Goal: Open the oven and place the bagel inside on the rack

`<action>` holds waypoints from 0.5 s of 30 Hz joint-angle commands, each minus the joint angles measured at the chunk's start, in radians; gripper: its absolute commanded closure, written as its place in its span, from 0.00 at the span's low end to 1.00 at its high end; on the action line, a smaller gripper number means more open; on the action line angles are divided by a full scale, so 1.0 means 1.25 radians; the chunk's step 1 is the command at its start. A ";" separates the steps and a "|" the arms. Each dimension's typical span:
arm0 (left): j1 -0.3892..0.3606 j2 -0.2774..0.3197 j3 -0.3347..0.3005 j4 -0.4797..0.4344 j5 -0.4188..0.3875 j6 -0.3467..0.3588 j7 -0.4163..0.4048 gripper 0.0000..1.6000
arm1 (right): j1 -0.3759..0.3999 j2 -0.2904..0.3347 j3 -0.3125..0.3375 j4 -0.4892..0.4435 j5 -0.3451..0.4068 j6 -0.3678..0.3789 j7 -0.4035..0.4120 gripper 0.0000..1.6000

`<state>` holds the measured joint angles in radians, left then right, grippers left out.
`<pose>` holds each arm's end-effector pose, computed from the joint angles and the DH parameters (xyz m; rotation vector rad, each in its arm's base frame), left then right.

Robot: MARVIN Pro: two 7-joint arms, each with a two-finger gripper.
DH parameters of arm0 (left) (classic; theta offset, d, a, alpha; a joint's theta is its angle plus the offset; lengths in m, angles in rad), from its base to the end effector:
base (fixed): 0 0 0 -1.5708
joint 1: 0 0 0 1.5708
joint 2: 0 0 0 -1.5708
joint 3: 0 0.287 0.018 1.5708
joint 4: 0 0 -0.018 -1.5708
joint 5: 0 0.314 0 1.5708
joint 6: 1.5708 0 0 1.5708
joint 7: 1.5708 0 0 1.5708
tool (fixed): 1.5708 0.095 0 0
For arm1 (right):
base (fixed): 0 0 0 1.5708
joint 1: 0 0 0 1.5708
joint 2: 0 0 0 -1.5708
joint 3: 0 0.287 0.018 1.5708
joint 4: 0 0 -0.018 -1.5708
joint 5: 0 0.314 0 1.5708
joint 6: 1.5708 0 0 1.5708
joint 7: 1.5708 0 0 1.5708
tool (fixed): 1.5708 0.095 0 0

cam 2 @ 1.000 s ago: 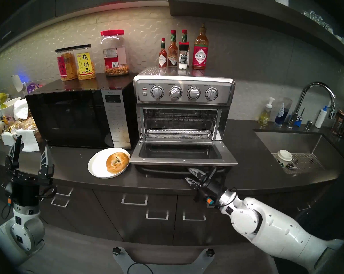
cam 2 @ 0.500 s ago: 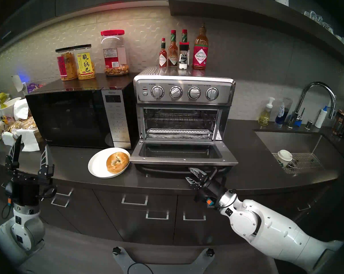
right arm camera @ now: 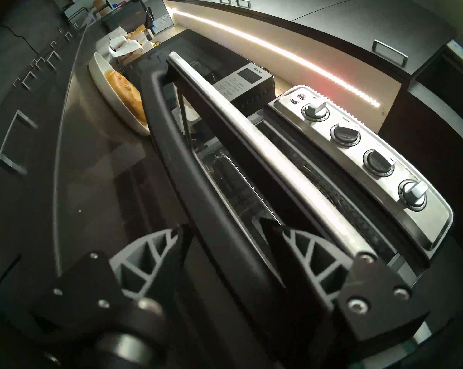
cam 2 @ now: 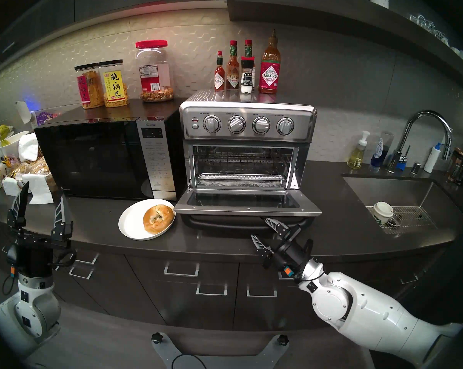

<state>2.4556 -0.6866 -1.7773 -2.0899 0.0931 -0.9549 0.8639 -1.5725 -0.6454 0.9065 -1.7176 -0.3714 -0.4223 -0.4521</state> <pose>0.2160 0.1427 -0.1877 -1.0854 0.2735 -2.7388 0.3315 -0.0234 -0.3024 1.2287 1.4186 2.2204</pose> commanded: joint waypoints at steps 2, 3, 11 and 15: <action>-0.002 0.000 -0.003 -0.005 0.001 -0.001 0.000 0.00 | -0.084 0.053 -0.113 0.084 0.003 -0.003 0.000 0.00; -0.002 0.000 -0.003 -0.005 0.001 -0.001 0.000 0.00 | -0.085 0.056 -0.120 0.085 0.004 -0.008 -0.008 0.00; -0.002 0.000 -0.003 -0.005 0.001 -0.002 0.001 0.00 | -0.105 0.095 -0.187 0.099 0.023 -0.054 -0.073 0.00; -0.001 -0.001 -0.005 -0.007 0.001 -0.002 0.001 0.00 | -0.139 0.134 -0.207 0.078 0.041 -0.097 -0.148 0.00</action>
<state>2.4540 -0.6866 -1.7759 -2.0887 0.0931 -0.9549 0.8639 -1.6435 -0.5691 0.7080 -1.6418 -0.3488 -0.4919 -0.5459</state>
